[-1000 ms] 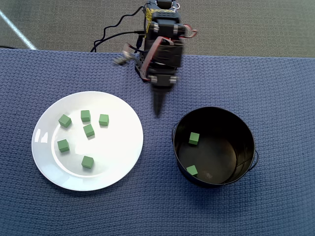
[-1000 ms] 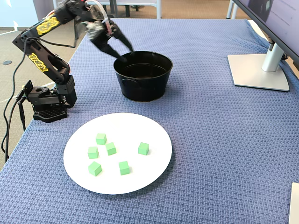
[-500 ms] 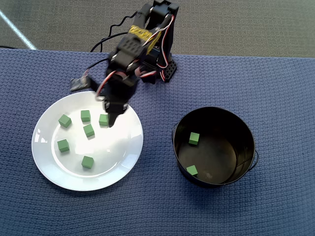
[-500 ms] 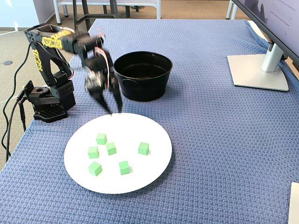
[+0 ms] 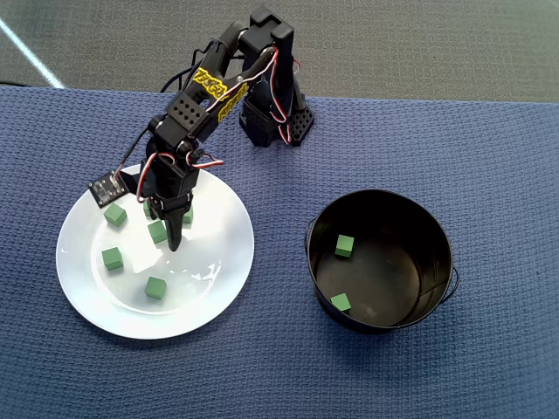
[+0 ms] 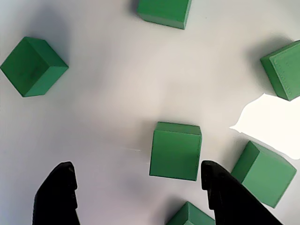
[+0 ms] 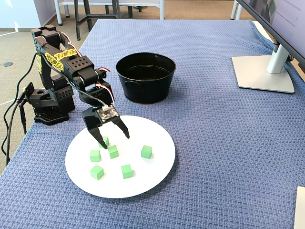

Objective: Pick up the green cubes from the white plate and place them in the black recipient

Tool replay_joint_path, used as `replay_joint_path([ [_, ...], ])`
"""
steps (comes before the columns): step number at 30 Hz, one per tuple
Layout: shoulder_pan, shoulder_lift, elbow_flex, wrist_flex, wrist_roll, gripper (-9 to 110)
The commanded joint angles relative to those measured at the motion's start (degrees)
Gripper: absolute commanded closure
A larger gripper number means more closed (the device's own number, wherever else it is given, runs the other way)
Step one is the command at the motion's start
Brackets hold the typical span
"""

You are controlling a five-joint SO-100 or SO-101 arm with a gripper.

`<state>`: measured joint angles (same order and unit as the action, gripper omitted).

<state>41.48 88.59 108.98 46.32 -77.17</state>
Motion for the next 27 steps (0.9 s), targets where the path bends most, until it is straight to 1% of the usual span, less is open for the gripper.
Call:
replay_joint_path([
  [1,0.4,-0.2,-0.2,-2.0,-1.6,71],
  [6,0.3,-0.4,2.8,-4.0,-3.7,72],
  [9,0.4,-0.9,2.7,-4.2,-3.6,74],
  [17,0.8,-3.1,3.3,-7.2,-3.6,87],
  [20,1.0,-3.6,2.9,-7.9,-3.0,96],
  [22,1.0,-4.0,3.0,-9.2,-2.1,101],
  [24,1.0,-3.8,3.0,-9.7,-1.3,101],
  [27,0.0,-0.5,2.9,-9.6,4.7,101],
])
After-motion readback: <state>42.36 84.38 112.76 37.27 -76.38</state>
